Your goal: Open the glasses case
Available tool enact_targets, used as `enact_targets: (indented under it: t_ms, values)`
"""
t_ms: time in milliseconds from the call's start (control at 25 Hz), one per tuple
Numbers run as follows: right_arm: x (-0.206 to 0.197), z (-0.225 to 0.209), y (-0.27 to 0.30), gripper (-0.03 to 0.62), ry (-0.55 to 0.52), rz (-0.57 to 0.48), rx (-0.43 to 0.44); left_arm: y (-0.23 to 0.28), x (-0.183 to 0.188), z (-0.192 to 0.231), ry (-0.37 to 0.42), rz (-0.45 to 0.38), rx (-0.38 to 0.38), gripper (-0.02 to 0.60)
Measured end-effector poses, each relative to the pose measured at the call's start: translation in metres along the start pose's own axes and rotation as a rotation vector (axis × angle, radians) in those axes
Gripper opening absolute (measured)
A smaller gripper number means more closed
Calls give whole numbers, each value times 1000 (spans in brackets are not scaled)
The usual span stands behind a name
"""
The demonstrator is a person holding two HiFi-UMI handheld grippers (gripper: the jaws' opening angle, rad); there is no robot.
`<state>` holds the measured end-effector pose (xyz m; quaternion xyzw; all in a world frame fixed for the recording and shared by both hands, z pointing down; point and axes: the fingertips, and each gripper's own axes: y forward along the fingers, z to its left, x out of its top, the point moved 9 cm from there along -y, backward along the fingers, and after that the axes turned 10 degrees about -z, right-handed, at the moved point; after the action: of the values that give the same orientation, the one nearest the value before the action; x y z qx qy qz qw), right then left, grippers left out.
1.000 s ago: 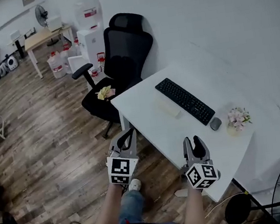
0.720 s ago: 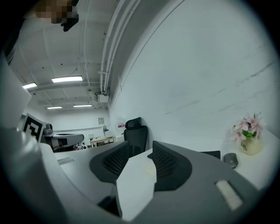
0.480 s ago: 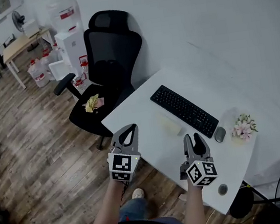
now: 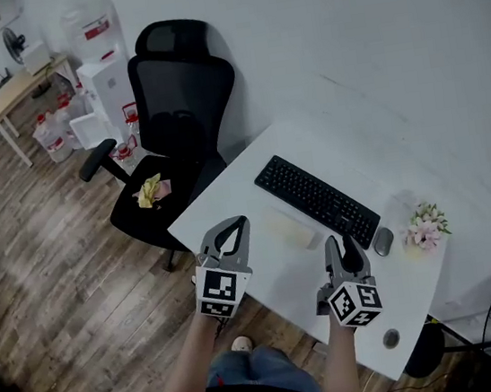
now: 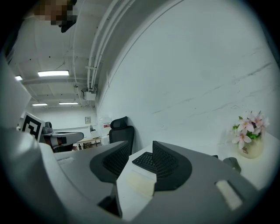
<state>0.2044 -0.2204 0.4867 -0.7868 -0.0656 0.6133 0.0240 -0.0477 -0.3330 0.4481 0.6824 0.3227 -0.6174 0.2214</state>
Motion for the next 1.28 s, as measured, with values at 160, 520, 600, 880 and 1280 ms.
enact_targets:
  t_ms: [160,520,600,880,1280]
  values:
    - [3,0,12,158,-20,5,10,10,3,7,-10,-7,6,8]
    - [-1,-7,36,158,-125,125,64,31,5,12,-43,-3,45,8]
    - [-3,-10,42,158,-169,162,86,36,4,12,-48,-5,50,8]
    - [-26,-16,72,158,-392,363,255,40,-5,6,-59,9,62,8]
    - [-80,2,103,158,-909,688,598,37,-7,10,-50,26,90,8]
